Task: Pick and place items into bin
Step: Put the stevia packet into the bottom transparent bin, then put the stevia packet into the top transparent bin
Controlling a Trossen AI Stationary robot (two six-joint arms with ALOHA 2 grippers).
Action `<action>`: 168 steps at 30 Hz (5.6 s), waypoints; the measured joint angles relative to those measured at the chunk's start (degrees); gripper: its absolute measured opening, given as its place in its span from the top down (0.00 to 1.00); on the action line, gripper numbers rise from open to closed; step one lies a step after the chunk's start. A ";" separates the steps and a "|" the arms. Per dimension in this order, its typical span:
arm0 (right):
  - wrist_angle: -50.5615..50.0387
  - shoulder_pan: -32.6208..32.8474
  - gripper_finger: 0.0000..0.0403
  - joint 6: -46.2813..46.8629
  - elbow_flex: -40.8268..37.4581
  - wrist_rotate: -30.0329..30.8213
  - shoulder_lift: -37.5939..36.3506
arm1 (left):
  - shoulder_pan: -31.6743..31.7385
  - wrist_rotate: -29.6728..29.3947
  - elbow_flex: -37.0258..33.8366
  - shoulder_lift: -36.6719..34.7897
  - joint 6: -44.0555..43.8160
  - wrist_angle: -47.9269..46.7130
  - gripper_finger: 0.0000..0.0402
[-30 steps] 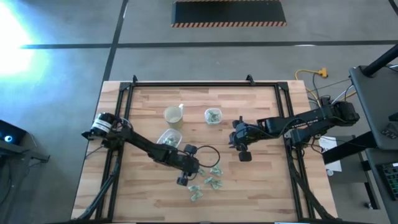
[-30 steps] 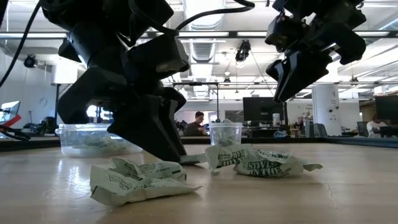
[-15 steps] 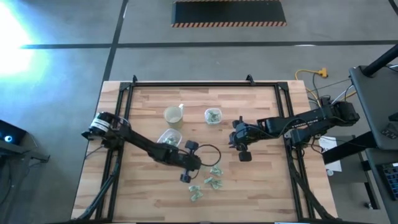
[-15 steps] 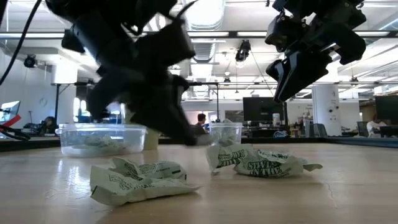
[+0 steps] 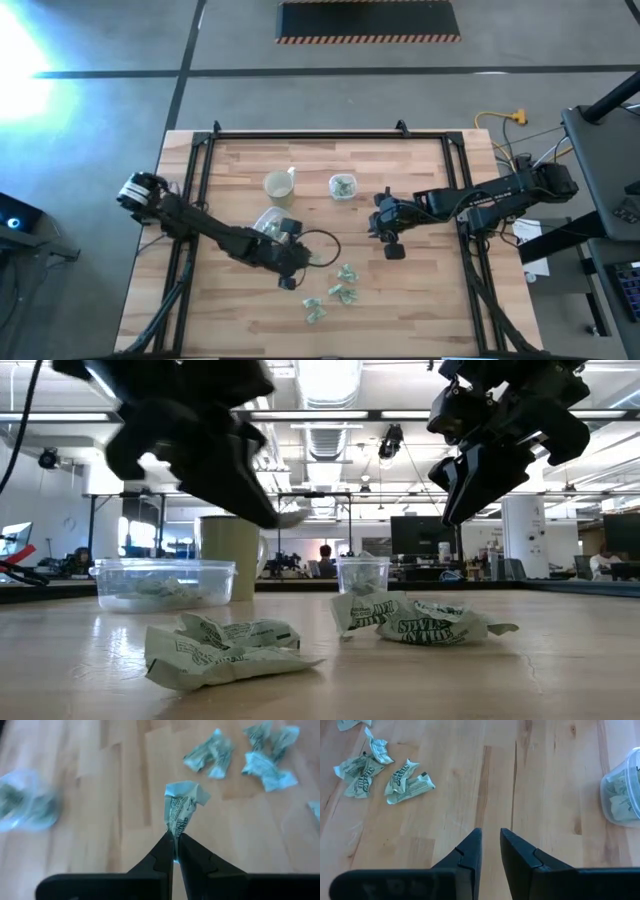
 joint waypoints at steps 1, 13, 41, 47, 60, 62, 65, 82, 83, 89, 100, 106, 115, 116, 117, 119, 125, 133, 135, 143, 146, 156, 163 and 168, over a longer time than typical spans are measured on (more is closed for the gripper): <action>0.00 0.00 0.85 0.00 0.00 0.00 0.00 | -0.53 -1.25 0.00 -1.00 -1.41 -2.44 0.98; 0.42 0.00 0.85 -0.02 0.00 0.02 0.00 | -4.33 -11.49 -1.20 -7.20 -22.76 -25.41 0.98; 1.92 0.00 0.86 -0.17 -0.11 0.07 0.00 | -4.27 -12.23 -6.19 -5.82 -39.59 -41.68 0.98; 5.66 0.00 0.86 -1.75 -0.57 -3.07 0.00 | -4.27 -12.21 -6.19 -6.04 -39.57 -40.68 0.89; 22.81 1.62 0.86 -5.48 -8.28 -11.25 0.02 | -4.27 -12.13 -6.16 -6.24 -39.58 -40.64 0.67; 28.27 2.07 0.86 -6.31 -10.63 -13.11 0.02 | -4.27 -12.10 -6.16 -6.24 -39.60 -40.64 0.67; 36.41 2.27 0.86 -6.35 -13.74 -18.45 0.07 | -4.27 -11.80 -6.16 -6.24 -39.62 -40.60 0.67; 57.48 8.26 0.82 -8.73 -13.40 -21.00 12.15 | -4.27 -10.36 -6.08 -6.52 -39.57 -39.19 0.66; 57.43 8.48 0.81 -9.00 -12.23 -21.00 13.96 | -4.27 -10.35 -6.08 -6.57 -39.56 -39.21 0.66; 56.65 9.11 0.74 -9.25 -3.91 -23.59 24.02 | -4.27 -10.33 -6.08 -6.61 -39.56 -39.18 0.66; 37.39 9.16 0.68 -11.65 8.45 -23.98 31.94 | -4.28 -10.33 -6.08 -6.61 -39.54 -39.18 0.66; 36.49 9.14 0.69 -11.81 9.30 -23.83 33.53 | -4.29 -10.37 -6.08 -6.61 -39.54 -39.13 0.66; 36.44 9.14 0.73 -12.24 8.57 -20.76 33.73 | -4.29 -10.35 -6.10 -6.59 -39.54 -39.04 0.66; 36.40 9.14 0.74 -12.24 8.57 -20.76 33.69 | -4.29 -10.37 -6.10 -6.59 -39.54 -39.09 0.66; 36.37 9.14 0.74 -12.22 8.55 -20.76 33.68 | -4.28 -10.39 -6.10 -6.59 -39.54 -39.04 0.66; 36.37 9.14 0.76 -12.24 8.60 -20.76 34.22 | -4.29 -10.37 -6.10 -6.59 -39.52 -39.05 0.66; 35.96 9.14 0.80 -12.45 9.15 -20.78 35.97 | -4.28 -10.37 -6.10 -6.59 -39.53 -38.99 0.66; 35.82 9.14 0.92 -14.18 9.35 -20.76 35.81 | -4.29 -10.37 -6.10 -6.59 -39.51 -39.00 0.66; 35.80 9.14 0.95 -14.21 9.38 -20.76 35.69 | -4.29 -10.37 -6.10 -6.59 -39.51 -39.02 0.66; 35.06 9.14 0.98 -15.42 9.35 -20.76 31.95 | -4.29 -10.39 -6.10 -6.59 -39.51 -39.04 0.66; 31.57 9.14 0.98 -16.67 9.31 -19.45 28.62 | -4.29 -10.39 -6.10 -6.59 -39.49 -39.02 0.66; 14.36 8.98 0.98 -18.25 8.93 16.52 14.27 | -4.27 -10.45 -6.11 -6.59 -39.47 -38.87 0.66; 15.86 3.27 0.98 -21.10 6.63 30.05 10.24 | -4.25 -10.83 -6.14 -6.59 -39.34 -38.08 0.66; 18.61 -4.23 0.98 -23.07 6.34 30.01 12.18 | -4.25 -10.85 -6.14 -6.59 -39.35 -37.77 0.66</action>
